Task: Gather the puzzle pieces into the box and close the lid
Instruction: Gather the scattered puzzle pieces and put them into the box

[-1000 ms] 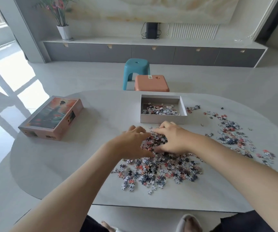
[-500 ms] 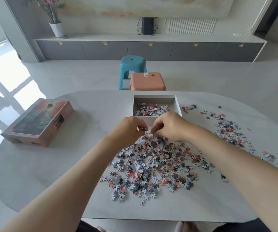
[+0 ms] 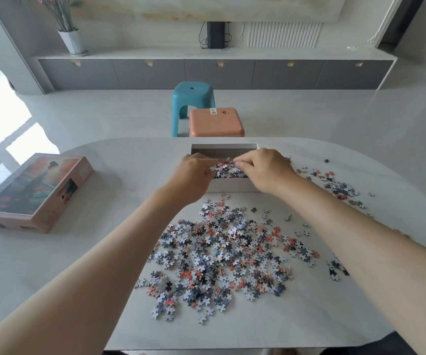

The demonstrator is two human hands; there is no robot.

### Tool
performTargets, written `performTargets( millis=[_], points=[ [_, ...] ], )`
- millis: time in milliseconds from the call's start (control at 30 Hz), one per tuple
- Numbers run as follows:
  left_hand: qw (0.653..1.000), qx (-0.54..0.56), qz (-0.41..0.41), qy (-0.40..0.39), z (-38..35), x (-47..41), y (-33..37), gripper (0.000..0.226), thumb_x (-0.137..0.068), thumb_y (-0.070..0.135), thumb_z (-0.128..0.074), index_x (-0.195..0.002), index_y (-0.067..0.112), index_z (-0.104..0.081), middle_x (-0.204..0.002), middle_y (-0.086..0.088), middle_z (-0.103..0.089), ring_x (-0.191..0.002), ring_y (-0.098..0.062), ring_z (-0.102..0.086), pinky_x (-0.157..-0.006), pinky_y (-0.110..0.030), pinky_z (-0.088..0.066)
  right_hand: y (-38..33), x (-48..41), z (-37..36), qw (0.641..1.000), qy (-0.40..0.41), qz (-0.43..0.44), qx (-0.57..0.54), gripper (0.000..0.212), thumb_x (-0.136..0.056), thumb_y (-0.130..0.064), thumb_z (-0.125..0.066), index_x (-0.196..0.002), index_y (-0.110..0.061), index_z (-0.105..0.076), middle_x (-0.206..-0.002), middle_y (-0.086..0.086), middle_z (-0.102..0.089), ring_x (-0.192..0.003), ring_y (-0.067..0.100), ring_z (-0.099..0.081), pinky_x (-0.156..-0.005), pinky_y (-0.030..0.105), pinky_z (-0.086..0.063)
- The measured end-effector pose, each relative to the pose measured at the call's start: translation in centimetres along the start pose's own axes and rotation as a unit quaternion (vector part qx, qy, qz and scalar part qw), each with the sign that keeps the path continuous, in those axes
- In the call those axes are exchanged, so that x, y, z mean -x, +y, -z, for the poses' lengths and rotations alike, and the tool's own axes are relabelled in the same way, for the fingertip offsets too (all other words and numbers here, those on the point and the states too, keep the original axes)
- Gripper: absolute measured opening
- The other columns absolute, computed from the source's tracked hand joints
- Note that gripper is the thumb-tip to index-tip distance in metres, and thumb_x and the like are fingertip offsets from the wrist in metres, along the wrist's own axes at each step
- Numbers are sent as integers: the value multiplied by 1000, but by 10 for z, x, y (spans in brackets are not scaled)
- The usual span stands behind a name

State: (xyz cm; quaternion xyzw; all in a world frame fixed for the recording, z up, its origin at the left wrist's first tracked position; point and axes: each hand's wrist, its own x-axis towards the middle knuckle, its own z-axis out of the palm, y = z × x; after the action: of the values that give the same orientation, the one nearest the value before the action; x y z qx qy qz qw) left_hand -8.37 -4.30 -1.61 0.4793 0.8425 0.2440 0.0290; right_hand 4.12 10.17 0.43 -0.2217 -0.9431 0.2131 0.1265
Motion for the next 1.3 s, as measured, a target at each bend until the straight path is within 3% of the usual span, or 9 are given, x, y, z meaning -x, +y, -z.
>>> performTargets(
  millis=[133, 200, 333, 400, 500, 733, 833, 933, 1300],
  points=[
    [997, 12, -49, 63, 1, 11, -1, 28, -91, 19, -60, -118, 23, -66, -114, -1, -60, -105, -21, -50, -95, -36, -42, -9, 5, 2, 997, 25, 72, -6, 29, -96, -17, -56, -123, -19, -68, -122, 1, -68, -111, 20, -62, -100, 33, -47],
    [991, 27, -90, 93, 5, 22, 0, 17, -88, 17, -63, -103, 21, -69, -102, 2, -60, -91, -15, -57, -85, -35, -50, -18, 12, 4, 992, 39, 119, -25, 27, -93, -8, -58, -113, -19, -73, -106, 0, -71, -92, 14, -65, -86, 29, -53],
    [992, 22, -123, 24, 8, 48, -6, 11, -90, 18, -61, -96, 19, -70, -95, 7, -61, -79, -6, -60, -77, -29, -56, -28, 31, -7, 988, -88, 129, 16, 28, -95, -12, -56, -115, -23, -71, -90, -5, -71, -62, 3, -59, -58, 16, -47],
    [994, -4, -105, -35, 3, 57, -10, 23, -90, 31, -61, -111, 22, -67, -109, 6, -62, -96, -8, -59, -92, -33, -52, -28, 38, -16, 983, -149, 104, 37, 32, -97, -18, -53, -126, -24, -65, -108, -5, -68, -87, 11, -64, -81, 31, -55],
    [985, -84, -89, -120, -3, 67, -10, 57, -86, 59, -52, -136, 31, -50, -134, 5, -50, -123, -14, -42, -105, -41, -41, -28, 46, -23, 970, -215, 75, 86, 43, -97, -16, -50, -139, -25, -53, -136, -4, -55, -122, 19, -52, -107, 41, -42],
    [986, -33, -90, -135, 6, 72, -10, 54, -83, 48, -66, -130, 24, -57, -123, 5, -55, -111, -13, -50, -99, -38, -45, -27, 58, -10, 976, -206, 48, 53, 41, -96, -21, -54, -137, -26, -55, -141, -3, -55, -124, 16, -54, -106, 34, -43],
    [978, -83, -77, -178, 7, 75, -8, 77, -78, 62, -62, -142, 23, -43, -135, 5, -44, -123, -15, -38, -103, -38, -43, -26, 61, -7, 961, -249, 22, 119, 72, -87, -51, -64, -149, -26, -37, -148, -4, -39, -134, 18, -39, -110, 37, -36],
    [976, -84, -79, -186, 4, 75, -5, 68, -80, 54, -65, -139, 25, -46, -129, 3, -42, -120, -15, -35, -102, -36, -44, -30, 64, -14, 952, -270, -3, 143, 90, -79, -63, -67, -151, -25, -29, -140, -1, -33, -135, 19, -29, -110, 42, -36],
    [994, -10, -31, -100, -4, 60, -6, 22, -83, 24, -70, -104, 21, -70, -99, 1, -65, -89, -15, -59, -83, -27, -49, -40, 51, -29, 982, -181, -38, 32, 20, -87, -21, -71, -107, -25, -72, -117, -1, -67, -100, 18, -62, -84, 28, -50]
  ],
)
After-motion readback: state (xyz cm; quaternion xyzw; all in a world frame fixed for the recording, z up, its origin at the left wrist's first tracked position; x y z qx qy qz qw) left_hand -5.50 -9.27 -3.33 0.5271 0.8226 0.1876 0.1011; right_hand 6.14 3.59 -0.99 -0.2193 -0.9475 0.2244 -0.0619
